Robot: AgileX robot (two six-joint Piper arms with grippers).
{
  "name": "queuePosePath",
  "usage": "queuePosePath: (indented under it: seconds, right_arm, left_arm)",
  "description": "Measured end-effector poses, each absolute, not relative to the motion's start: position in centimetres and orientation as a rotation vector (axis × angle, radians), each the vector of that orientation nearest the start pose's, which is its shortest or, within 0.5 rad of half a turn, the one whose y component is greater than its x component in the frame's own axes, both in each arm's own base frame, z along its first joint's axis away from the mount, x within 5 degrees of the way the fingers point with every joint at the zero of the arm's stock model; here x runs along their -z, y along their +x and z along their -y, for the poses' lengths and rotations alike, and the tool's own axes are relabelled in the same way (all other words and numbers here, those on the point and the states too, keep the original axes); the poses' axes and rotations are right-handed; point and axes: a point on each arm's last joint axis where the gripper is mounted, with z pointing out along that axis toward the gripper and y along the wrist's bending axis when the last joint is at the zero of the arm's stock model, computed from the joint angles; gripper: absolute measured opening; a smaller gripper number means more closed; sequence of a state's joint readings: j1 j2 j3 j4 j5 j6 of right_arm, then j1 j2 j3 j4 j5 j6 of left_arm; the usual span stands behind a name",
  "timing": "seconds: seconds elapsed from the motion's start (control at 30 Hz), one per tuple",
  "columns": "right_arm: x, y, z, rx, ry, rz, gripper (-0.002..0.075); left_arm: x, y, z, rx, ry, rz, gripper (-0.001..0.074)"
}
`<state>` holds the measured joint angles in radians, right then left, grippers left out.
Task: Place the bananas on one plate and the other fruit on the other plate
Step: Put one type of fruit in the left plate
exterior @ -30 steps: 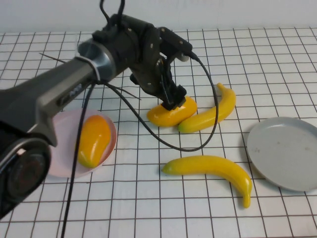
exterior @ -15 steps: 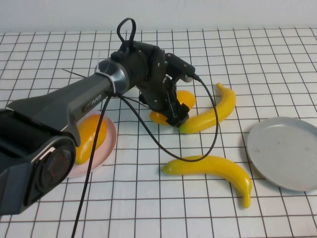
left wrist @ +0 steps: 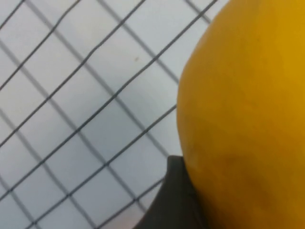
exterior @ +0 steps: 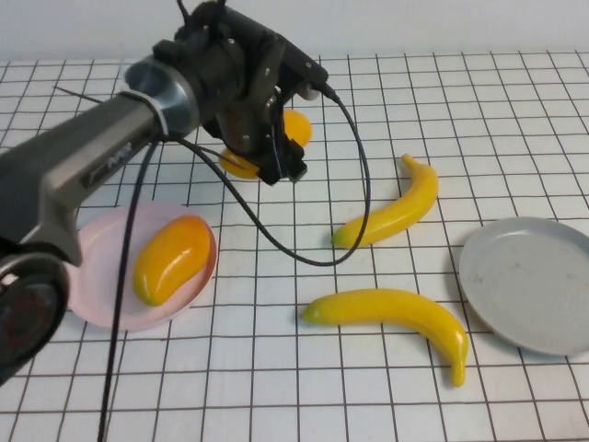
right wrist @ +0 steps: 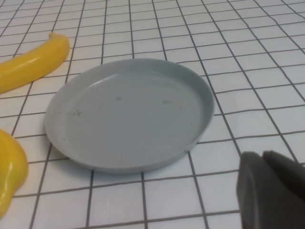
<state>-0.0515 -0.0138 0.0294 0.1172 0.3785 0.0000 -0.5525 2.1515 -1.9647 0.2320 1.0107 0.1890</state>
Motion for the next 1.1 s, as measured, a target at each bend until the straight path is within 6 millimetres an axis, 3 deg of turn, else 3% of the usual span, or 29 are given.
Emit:
queuePosePath:
  seconds: [0.17,0.37,0.5,0.7,0.93,1.0,1.1]
  right_arm:
    - [-17.0,5.2,-0.1,-0.080,0.121,-1.872,-0.0017]
    - [-17.0,5.2,-0.1,-0.080,0.121,-1.872,-0.0017]
    - [-17.0,5.2,-0.1,-0.080,0.121,-1.872,-0.0017]
    - [-17.0,5.2,-0.1,-0.080,0.121,-1.872,-0.0017]
    - [-17.0,5.2,-0.1,-0.080,0.121,-1.872,-0.0017]
    - [-17.0,5.2,-0.1,-0.080,0.121,-1.872,-0.0017]
    - [-17.0,5.2,-0.1,-0.080,0.121,-1.872,-0.0017]
  left_arm:
    - [-27.8,39.4,19.0,-0.194,0.863,-2.527,0.0512]
    - [-25.3,36.0,12.1,-0.114,0.595,-2.677,0.0512]
    - [-23.5,34.3,8.8,-0.058,0.438,-2.711,0.0516]
    - [-21.6,33.8,7.4,-0.033,0.363,-2.734,0.0575]
    - [-21.7,34.0,7.4,-0.042,0.381,-2.705,0.0571]
    - [-21.8,34.0,7.4,-0.046,0.383,-2.701,0.0503]
    - [-23.0,33.7,7.3,-0.043,0.378,-2.665,0.0289]
